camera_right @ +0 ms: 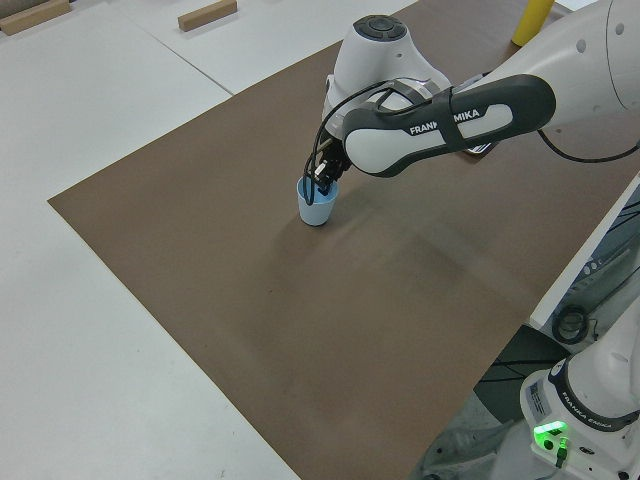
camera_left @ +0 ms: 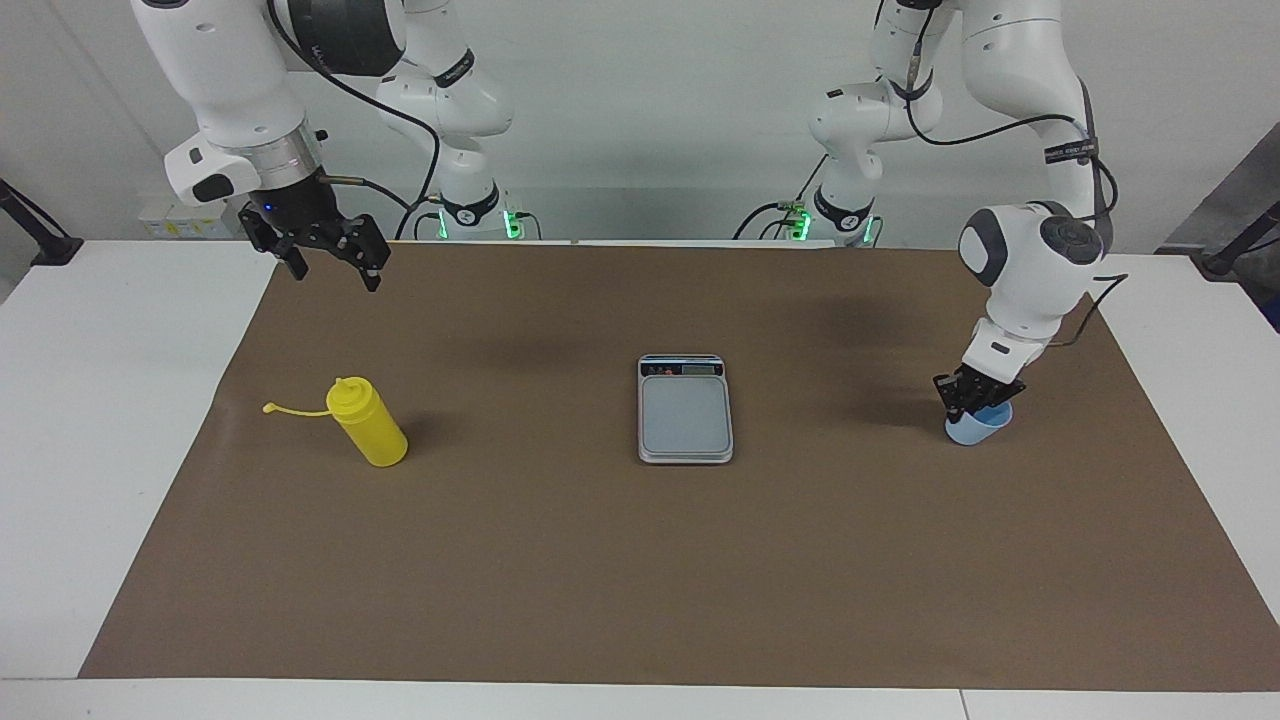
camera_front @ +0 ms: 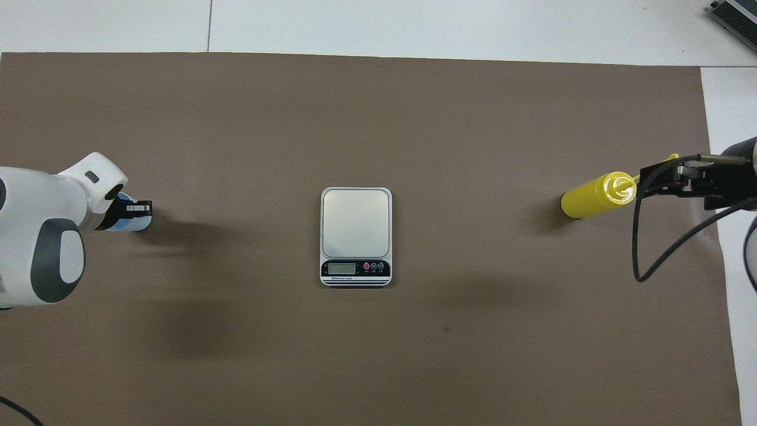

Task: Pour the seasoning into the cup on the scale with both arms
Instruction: 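Close the left gripper on the blue cup and lift it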

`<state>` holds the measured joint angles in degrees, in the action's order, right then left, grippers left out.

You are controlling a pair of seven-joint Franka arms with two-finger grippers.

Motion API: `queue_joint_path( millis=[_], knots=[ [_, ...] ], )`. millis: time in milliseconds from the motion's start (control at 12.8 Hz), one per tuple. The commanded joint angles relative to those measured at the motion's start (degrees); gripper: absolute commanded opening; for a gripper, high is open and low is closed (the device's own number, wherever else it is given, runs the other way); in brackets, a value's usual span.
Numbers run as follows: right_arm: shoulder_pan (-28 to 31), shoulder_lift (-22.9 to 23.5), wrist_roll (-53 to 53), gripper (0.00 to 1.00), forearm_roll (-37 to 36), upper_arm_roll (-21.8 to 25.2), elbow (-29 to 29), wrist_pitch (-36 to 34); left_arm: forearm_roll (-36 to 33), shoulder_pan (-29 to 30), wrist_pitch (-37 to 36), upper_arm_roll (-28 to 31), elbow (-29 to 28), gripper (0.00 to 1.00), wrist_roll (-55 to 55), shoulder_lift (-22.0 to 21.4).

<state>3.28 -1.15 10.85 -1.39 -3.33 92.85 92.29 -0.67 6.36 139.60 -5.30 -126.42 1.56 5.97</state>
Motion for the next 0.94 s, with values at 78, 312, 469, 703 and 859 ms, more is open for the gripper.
queue_joint_path(
  millis=[78, 312, 469, 703, 859],
  knots=[
    [0.5, -1.0, 0.5, 1.00, 0.9, -0.2, 0.6, -0.5, 0.0, 0.4, -1.2, -0.1, 0.7, 0.06, 0.8, 0.2],
    [0.5, -1.0, 0.5, 1.00, 0.9, -0.2, 0.6, -0.5, 0.0, 0.4, -2.0, -0.1, 1.7, 0.03, 0.6, 0.4],
    [0.5, -1.0, 0.5, 1.00, 0.9, -0.2, 0.6, -0.5, 0.0, 0.2, -4.6, -0.1, 3.9, 0.03, 0.6, 0.9],
    [0.5, -1.0, 0.5, 1.00, 0.9, -0.2, 0.6, -0.5, 0.0, -0.5, -7.6, -0.3, 6.8, 0.03, -1.8, 1.6],
    [0.5, -1.0, 0.5, 1.00, 0.9, -0.2, 0.6, -0.5, 0.0, -1.5, -9.3, -0.7, 9.1, 0.03, -5.5, 2.0]
  ],
)
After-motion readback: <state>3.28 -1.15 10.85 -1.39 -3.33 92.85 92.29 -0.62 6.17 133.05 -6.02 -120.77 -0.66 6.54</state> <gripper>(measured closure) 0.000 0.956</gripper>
